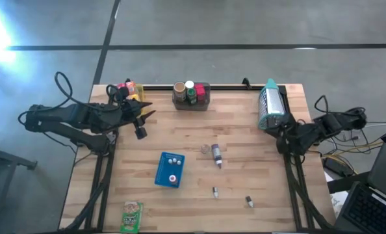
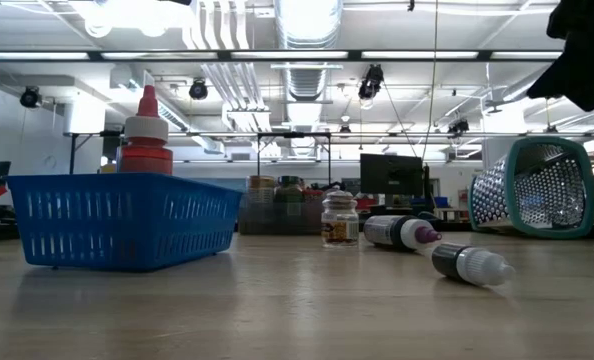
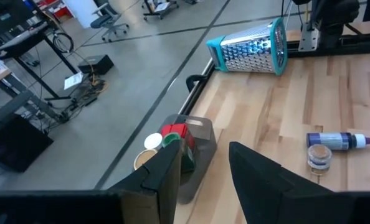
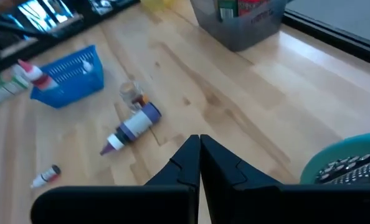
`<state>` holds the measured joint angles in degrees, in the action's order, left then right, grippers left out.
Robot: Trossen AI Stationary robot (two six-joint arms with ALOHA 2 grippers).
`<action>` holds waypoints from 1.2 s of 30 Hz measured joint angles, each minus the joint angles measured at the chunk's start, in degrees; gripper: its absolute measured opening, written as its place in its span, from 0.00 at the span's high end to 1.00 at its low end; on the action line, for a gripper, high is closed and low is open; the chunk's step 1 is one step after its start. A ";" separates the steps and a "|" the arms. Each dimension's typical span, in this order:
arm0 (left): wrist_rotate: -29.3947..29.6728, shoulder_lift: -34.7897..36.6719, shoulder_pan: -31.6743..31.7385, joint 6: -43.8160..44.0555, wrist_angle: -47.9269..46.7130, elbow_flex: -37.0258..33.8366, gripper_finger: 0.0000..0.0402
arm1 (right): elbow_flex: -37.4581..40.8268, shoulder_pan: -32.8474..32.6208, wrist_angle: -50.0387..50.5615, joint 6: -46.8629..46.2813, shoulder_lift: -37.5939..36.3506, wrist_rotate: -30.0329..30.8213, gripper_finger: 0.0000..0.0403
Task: Pick & Place Kitchen Items
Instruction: Put the brown spice bottle into the black bin
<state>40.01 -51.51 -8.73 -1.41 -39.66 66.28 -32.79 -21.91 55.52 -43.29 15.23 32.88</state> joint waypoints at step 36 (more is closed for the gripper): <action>-11.14 -11.00 5.42 -3.61 -0.05 2.95 0.26 | 0.21 -0.04 -0.10 -0.06 -7.28 0.17 0.98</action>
<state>28.87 -62.51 -3.31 -5.02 -39.71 69.23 -32.58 -21.96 55.42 -43.35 7.94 33.05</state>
